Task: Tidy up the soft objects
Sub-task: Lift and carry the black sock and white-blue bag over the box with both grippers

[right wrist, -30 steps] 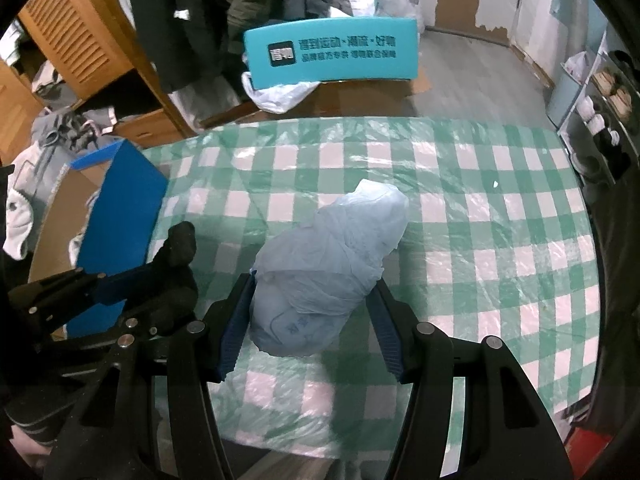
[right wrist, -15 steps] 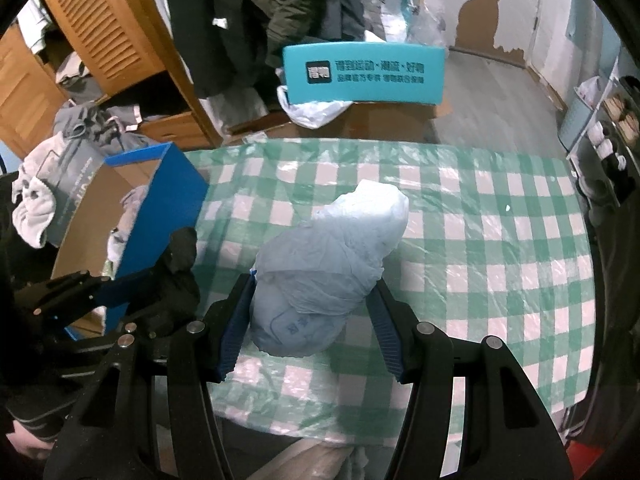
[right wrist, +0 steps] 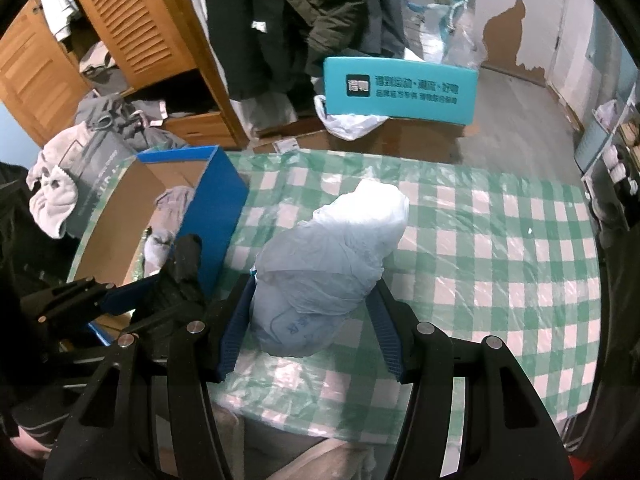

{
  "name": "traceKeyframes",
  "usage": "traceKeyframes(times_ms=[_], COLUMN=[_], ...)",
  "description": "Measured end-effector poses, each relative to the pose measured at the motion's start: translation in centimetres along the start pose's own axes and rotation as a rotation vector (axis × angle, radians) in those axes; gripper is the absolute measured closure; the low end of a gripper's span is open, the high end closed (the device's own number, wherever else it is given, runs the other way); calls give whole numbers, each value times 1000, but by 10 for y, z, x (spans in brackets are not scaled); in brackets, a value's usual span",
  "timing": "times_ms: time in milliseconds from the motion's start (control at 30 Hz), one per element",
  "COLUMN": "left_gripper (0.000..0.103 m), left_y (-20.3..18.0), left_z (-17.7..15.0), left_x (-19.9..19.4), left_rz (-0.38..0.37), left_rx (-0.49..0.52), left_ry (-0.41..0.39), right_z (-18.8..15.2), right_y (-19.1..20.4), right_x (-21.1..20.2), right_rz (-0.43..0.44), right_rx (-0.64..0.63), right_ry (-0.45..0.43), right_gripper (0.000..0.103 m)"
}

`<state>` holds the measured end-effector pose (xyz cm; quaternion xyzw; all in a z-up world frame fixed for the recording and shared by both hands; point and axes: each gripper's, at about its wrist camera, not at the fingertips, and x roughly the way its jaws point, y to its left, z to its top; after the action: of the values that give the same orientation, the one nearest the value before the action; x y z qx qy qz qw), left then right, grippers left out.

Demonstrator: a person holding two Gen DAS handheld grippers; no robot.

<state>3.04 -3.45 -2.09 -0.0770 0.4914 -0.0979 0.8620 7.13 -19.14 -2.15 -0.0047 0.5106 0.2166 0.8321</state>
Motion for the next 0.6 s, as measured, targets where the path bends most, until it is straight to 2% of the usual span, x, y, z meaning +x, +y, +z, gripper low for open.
traceKeyframes(times_ms=[500,600], left_gripper=[67,67], left_y=[51,65], left_z=[-5,-7], left_x=[-27,-29], left_rz=[10,43], left_rx=[-94,-112], left_ry=[-44,-46], right_z=[20,22], right_y=[56,67], right_x=[17,22], right_rz=[50,57], right_rx=[-63,-78], right_ry=[18,23], right_gripper=[45,45])
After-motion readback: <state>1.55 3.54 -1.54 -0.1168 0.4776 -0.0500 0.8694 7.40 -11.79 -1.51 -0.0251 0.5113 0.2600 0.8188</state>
